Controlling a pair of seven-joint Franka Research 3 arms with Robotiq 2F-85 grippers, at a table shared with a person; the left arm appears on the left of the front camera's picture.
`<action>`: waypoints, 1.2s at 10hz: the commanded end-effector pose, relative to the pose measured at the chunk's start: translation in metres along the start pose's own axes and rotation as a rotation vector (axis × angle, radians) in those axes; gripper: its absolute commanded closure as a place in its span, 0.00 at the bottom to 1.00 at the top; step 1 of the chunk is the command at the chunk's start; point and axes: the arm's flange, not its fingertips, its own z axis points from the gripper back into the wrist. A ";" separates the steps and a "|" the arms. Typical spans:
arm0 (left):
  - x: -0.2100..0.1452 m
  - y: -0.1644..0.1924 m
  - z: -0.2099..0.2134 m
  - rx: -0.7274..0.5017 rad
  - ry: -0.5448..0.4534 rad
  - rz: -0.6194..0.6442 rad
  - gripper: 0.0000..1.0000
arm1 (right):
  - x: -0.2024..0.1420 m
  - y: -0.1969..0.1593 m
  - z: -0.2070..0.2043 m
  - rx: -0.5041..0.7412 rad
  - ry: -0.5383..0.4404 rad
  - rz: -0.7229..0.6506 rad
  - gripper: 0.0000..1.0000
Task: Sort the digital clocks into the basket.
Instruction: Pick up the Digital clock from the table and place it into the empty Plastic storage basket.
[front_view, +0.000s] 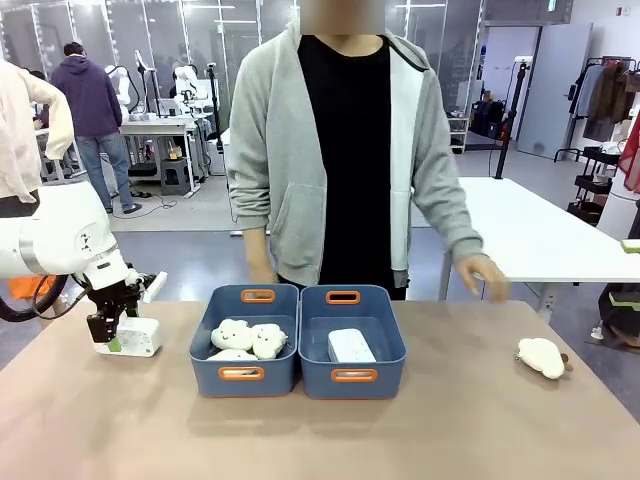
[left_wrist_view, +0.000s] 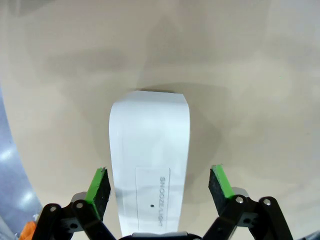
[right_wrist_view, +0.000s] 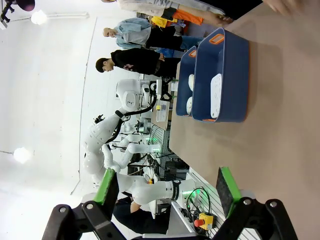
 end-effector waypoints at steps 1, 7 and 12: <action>-0.001 0.018 -0.005 0.028 0.026 0.036 0.21 | -0.002 0.002 0.001 -0.003 0.007 -0.016 0.00; -0.009 0.012 -0.010 -0.040 -0.013 0.082 0.97 | -0.002 0.002 0.001 -0.003 0.007 -0.016 0.00; -0.079 -0.059 0.109 -0.052 -0.483 0.208 1.00 | -0.002 0.002 0.001 -0.003 0.007 -0.016 0.00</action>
